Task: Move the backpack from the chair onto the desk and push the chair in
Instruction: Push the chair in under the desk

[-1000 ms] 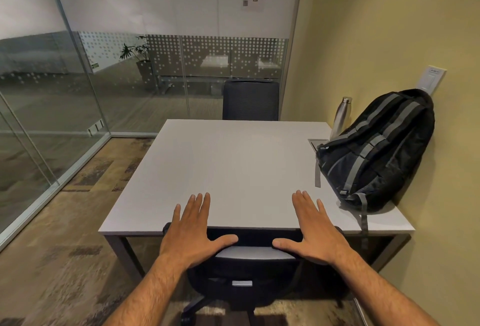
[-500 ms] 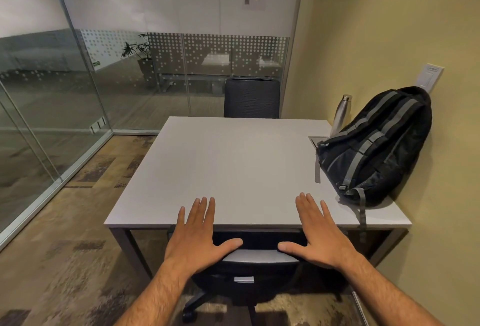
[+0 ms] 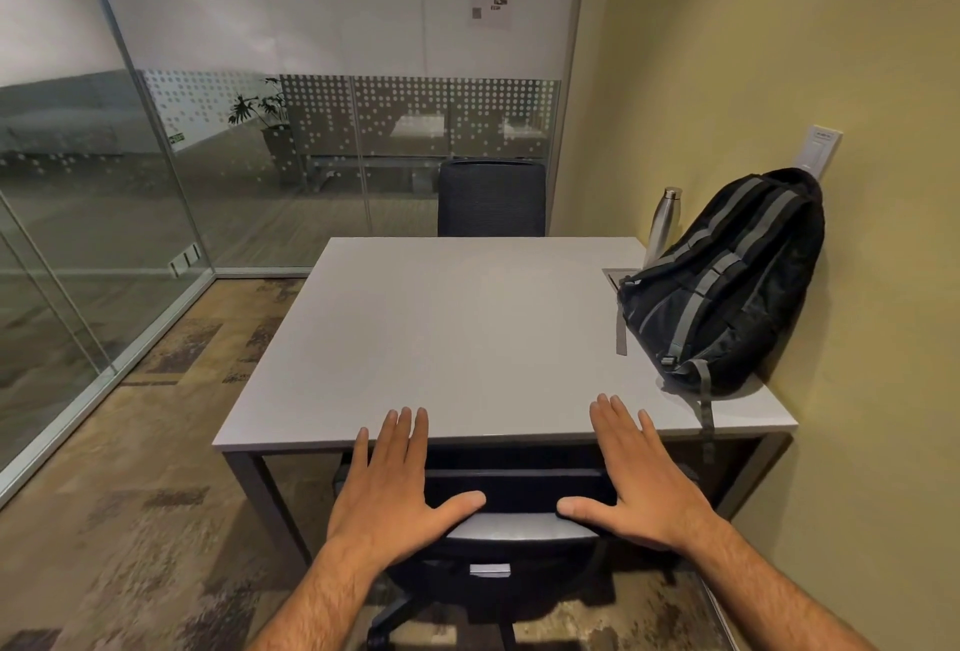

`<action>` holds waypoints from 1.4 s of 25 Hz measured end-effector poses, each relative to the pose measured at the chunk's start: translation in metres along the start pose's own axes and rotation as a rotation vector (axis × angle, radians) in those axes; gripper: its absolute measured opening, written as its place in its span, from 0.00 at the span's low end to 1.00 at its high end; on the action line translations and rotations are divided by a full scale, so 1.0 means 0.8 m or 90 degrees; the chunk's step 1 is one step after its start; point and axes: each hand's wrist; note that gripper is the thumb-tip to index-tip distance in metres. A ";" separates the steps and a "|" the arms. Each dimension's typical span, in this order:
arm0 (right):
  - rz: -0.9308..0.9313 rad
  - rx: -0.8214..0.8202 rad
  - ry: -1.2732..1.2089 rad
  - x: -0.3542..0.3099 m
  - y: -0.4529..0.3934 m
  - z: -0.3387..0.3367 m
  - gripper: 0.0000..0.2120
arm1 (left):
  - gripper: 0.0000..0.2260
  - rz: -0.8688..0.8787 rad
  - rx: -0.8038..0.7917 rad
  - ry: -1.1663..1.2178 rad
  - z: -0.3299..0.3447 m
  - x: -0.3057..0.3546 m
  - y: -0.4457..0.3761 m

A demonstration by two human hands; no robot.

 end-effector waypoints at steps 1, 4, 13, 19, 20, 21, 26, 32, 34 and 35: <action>-0.002 -0.002 0.000 -0.001 0.003 0.000 0.63 | 0.57 0.000 -0.001 -0.001 0.001 0.001 0.004; -0.009 -0.004 -0.004 -0.002 0.013 0.001 0.64 | 0.58 -0.002 -0.003 -0.006 0.002 0.005 0.015; -0.043 0.008 -0.025 0.001 0.044 -0.001 0.63 | 0.56 -0.038 -0.005 -0.002 0.006 0.023 0.056; -0.060 0.032 -0.051 0.008 0.044 -0.008 0.64 | 0.56 -0.059 -0.013 0.005 0.005 0.032 0.063; -0.058 0.034 -0.052 0.011 0.040 -0.010 0.64 | 0.56 -0.062 -0.011 0.009 0.005 0.034 0.060; -0.056 0.035 -0.052 0.015 0.036 -0.011 0.65 | 0.57 -0.065 -0.007 0.014 0.005 0.036 0.056; -0.066 0.037 -0.049 0.029 0.017 -0.013 0.65 | 0.59 -0.071 0.004 0.017 0.004 0.041 0.038; -0.087 0.036 -0.048 0.037 -0.007 -0.016 0.65 | 0.57 -0.088 0.011 0.015 0.007 0.037 0.015; -0.084 0.034 -0.047 0.036 -0.015 -0.015 0.65 | 0.58 -0.090 0.011 0.017 0.008 0.032 0.009; -0.081 0.035 -0.048 0.035 -0.020 -0.015 0.65 | 0.58 -0.089 0.011 0.018 0.008 0.029 0.005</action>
Point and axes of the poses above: each hand's wrist, its own y-axis away from the middle knuckle, its own z-axis out of the palm, x = y × z, and after that the axes turned 5 degrees about -z, right-handed
